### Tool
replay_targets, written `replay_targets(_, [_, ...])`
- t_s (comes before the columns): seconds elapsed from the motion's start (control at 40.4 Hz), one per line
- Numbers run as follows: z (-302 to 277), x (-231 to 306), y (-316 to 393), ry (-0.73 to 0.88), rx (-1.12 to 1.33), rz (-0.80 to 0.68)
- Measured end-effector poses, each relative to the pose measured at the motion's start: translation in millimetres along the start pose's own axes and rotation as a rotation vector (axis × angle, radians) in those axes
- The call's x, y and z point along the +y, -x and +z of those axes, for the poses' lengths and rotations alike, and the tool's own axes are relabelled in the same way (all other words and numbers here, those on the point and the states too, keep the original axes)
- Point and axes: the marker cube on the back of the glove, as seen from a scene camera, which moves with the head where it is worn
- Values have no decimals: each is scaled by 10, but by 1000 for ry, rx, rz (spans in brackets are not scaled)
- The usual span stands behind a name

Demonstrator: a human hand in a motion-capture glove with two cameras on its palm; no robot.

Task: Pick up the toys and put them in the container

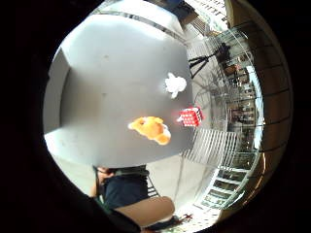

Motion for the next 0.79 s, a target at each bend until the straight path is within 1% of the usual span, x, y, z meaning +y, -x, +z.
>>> replay_targets(0.272, [605,573,-1049,35,23,91])
replay_targets(0.396, [1011,686,-1481,76,13,136])
replay_targets(0.545, [1482,766,-1776,133,6,189])
replay_targets(0.792, [2147,897,-1998,236,-6,253])
